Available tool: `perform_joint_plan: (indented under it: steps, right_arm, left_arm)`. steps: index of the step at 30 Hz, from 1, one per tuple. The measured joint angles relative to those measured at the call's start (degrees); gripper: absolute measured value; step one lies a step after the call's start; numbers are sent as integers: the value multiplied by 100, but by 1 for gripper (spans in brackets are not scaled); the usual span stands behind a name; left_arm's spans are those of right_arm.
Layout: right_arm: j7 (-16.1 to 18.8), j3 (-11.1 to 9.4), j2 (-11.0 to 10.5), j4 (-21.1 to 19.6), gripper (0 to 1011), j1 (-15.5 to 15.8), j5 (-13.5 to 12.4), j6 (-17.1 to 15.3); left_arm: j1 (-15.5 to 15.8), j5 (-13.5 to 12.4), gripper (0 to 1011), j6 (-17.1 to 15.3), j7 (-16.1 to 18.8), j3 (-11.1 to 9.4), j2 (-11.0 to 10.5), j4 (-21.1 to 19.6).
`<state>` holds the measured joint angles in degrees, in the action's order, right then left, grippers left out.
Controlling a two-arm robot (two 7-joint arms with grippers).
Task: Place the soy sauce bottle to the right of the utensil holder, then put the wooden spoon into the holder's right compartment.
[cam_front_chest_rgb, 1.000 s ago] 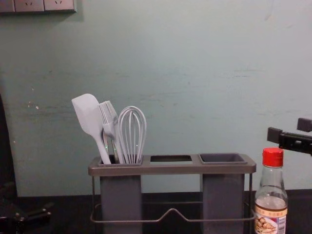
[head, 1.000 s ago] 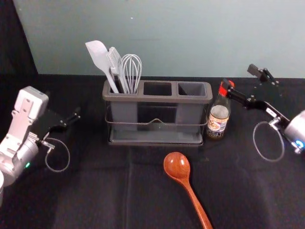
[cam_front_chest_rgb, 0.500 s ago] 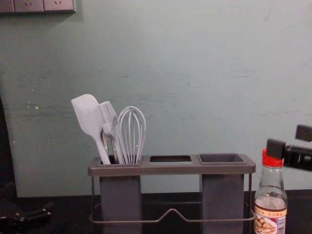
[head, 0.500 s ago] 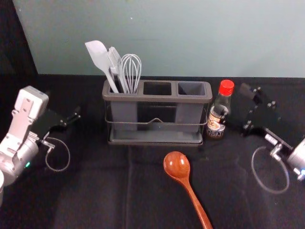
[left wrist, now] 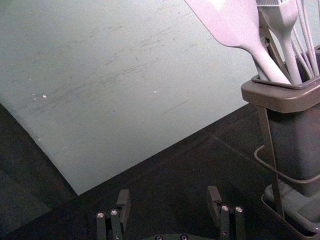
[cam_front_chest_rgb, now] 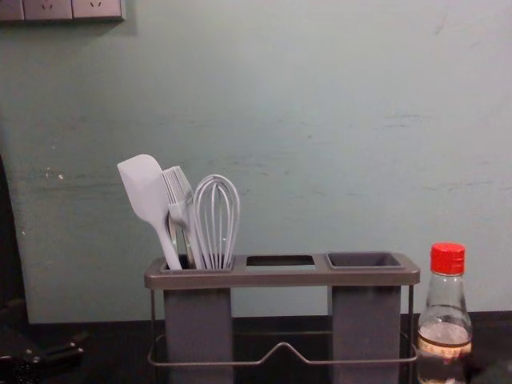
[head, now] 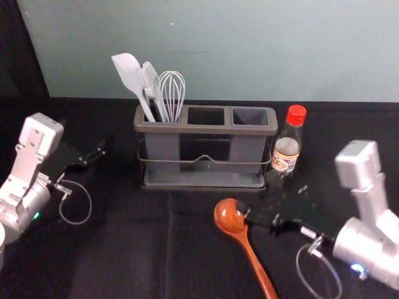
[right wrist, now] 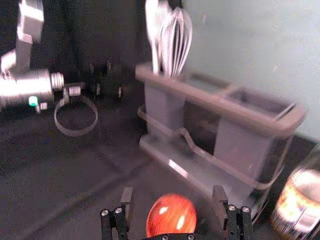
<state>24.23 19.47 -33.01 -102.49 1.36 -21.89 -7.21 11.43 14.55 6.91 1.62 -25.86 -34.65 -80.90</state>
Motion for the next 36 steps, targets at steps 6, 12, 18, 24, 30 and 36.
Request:
perform_joint_plan:
  steps: [6,12,18,24,30,36]
  right_arm:
    - [-77,252,-4,49,1003,-66,252,-402]
    - [-75,260,4,51,1003,-58,260,-411]
    - [-75,253,4,54,1003,-60,257,-405]
    - [-77,252,4,57,1003,-62,256,-401]
    - [-86,207,-21,3,1003,-127,273,-540]
    - [-521,351,47,-325,1003,-265,646,-1593]
  left_arm:
    - [0,0,1005,0,0,0,0,0]
    - [0,0,1005,0,0,0,0,0]
    - [0,0,1005,0,0,0,0,0]
    - [0,0,1005,0,0,0,0,0]
    - [0,0,1005,0,0,0,0,0]
    - [0,0,1005,0,0,0,0,0]
